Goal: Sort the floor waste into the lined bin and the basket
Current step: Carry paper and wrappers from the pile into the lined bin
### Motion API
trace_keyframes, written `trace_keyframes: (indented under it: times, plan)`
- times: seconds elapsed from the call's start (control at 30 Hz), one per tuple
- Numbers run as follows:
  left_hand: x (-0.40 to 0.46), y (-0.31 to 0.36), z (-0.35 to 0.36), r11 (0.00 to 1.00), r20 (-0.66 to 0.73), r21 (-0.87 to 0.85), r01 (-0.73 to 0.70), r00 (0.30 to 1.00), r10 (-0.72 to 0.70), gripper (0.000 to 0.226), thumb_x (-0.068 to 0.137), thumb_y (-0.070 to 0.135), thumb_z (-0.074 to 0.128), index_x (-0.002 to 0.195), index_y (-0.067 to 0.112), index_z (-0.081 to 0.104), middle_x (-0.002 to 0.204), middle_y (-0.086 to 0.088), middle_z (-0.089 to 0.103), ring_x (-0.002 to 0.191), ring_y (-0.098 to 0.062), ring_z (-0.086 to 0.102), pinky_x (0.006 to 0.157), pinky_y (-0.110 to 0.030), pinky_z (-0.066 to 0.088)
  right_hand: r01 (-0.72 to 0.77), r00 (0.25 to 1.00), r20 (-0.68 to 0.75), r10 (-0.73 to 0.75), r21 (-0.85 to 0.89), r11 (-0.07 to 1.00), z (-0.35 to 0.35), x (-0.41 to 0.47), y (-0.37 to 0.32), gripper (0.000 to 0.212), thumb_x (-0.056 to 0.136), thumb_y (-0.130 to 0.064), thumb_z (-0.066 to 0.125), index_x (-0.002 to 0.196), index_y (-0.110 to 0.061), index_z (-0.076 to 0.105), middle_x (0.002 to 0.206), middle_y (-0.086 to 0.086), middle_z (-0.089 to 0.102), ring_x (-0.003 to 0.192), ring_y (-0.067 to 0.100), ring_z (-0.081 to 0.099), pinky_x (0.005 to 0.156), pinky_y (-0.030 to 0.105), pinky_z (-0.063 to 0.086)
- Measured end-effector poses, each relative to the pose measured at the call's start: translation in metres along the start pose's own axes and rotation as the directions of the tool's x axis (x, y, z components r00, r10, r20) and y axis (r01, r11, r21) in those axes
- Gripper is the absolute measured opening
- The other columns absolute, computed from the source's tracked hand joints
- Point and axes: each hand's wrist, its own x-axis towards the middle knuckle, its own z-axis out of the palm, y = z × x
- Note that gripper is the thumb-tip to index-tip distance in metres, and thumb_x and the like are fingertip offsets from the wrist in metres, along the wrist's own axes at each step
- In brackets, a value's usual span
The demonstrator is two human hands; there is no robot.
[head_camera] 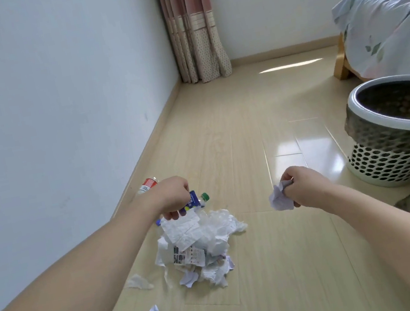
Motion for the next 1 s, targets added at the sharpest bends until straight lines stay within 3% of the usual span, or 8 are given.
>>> trace_keyframes:
  times: [0.2, 0.3, 0.4, 0.6, 0.7, 0.8, 0.93, 1.0]
  plan:
    - [-0.005, 0.131, 0.041, 0.964, 0.029, -0.145, -0.221, 0.973, 0.227, 0.019, 0.09, 0.01, 0.04, 0.1, 0.005, 0.055, 0.065, -0.006, 0.063, 0.05, -0.019, 0.048, 0.046, -0.022, 0.036, -0.085, 0.996, 0.003, 0.086, -0.045, 0.995, -0.079, -0.001, 0.028, 0.019, 0.086, -0.006, 0.046, 0.096, -0.009, 0.061, 0.068, 0.011, 0.062, 0.057, 0.023, 0.051, 0.058, 0.026, 0.042]
    - [-0.001, 0.206, 0.078, 0.923, 0.062, -0.232, -0.308, 0.942, 0.33, 0.015, 0.092, 0.011, 0.041, 0.094, 0.007, 0.055, 0.07, -0.007, 0.065, 0.053, -0.019, 0.051, 0.049, -0.023, 0.039, -0.177, 0.983, -0.054, 0.177, 0.006, 0.984, -0.127, -0.009, 0.072, 0.006, 0.088, -0.005, 0.054, 0.083, -0.007, 0.055, 0.068, 0.008, 0.056, 0.054, 0.02, 0.052, 0.052, 0.025, 0.045]
    - [-0.004, 0.278, 0.124, 0.866, 0.099, -0.353, -0.354, 0.906, 0.411, 0.011, 0.091, 0.008, 0.043, 0.086, 0.008, 0.053, 0.075, -0.012, 0.064, 0.053, -0.02, 0.052, 0.047, -0.024, 0.043, -0.315, 0.936, -0.134, 0.326, 0.097, 0.944, -0.172, -0.027, 0.132, 0.025, 0.09, -0.003, 0.053, 0.067, -0.01, 0.045, 0.068, 0.008, 0.052, 0.055, 0.019, 0.05, 0.051, 0.025, 0.045]
    - [-0.017, 0.378, 0.215, 0.822, 0.205, -0.436, -0.366, 0.849, 0.487, 0.013, 0.088, 0.007, 0.05, 0.095, -0.001, 0.058, 0.086, -0.02, 0.065, 0.054, -0.024, 0.069, 0.054, -0.033, 0.06, -0.537, 0.794, -0.242, 0.557, 0.15, 0.83, -0.218, -0.078, 0.237, 0.028, 0.095, -0.006, 0.046, 0.068, -0.009, 0.039, 0.068, 0.007, 0.042, 0.055, 0.016, 0.039, 0.058, 0.026, 0.04]
    - [-0.015, 0.386, 0.223, 0.836, 0.178, -0.401, -0.374, 0.864, 0.471, 0.02, 0.086, 0.008, 0.046, 0.099, -0.002, 0.058, 0.091, -0.019, 0.065, 0.062, -0.028, 0.072, 0.062, -0.039, 0.062, -0.556, 0.786, -0.242, 0.569, 0.127, 0.821, -0.219, -0.082, 0.243, 0.024, 0.101, -0.012, 0.039, 0.08, -0.007, 0.049, 0.093, 0.009, 0.046, 0.066, 0.013, 0.042, 0.061, 0.014, 0.033]
    - [-0.009, 0.367, 0.202, 0.849, 0.121, -0.336, -0.408, 0.875, 0.468, 0.023, 0.087, 0.009, 0.043, 0.102, 0.0, 0.059, 0.096, -0.017, 0.066, 0.065, -0.027, 0.069, 0.059, -0.034, 0.06, -0.512, 0.805, -0.288, 0.519, 0.107, 0.853, -0.208, -0.064, 0.228, 0.029, 0.095, -0.012, 0.049, 0.121, -0.001, 0.055, 0.117, 0.014, 0.057, 0.103, 0.029, 0.057, 0.077, 0.028, 0.04]
    - [0.014, 0.288, 0.145, 0.912, 0.074, -0.218, -0.347, 0.926, 0.37, 0.026, 0.089, 0.008, 0.039, 0.104, 0.002, 0.059, 0.094, -0.012, 0.067, 0.067, -0.022, 0.063, 0.056, -0.028, 0.052, -0.272, 0.912, -0.286, 0.296, 0.12, 0.955, -0.164, -0.028, 0.162, 0.012, 0.087, -0.011, 0.049, 0.094, -0.006, 0.057, 0.085, 0.008, 0.055, 0.079, 0.023, 0.055, 0.068, 0.029, 0.045]
    - [0.025, 0.233, 0.116, 0.948, 0.058, -0.122, -0.295, 0.951, 0.304, 0.029, 0.088, 0.005, 0.037, 0.105, 0.001, 0.06, 0.098, -0.013, 0.068, 0.069, -0.022, 0.062, 0.057, -0.027, 0.049, -0.183, 0.956, -0.223, 0.189, 0.049, 0.982, -0.131, -0.016, 0.117, 0.006, 0.076, -0.007, 0.045, 0.073, -0.009, 0.05, 0.067, 0.004, 0.046, 0.059, 0.019, 0.045, 0.052, 0.024, 0.036]
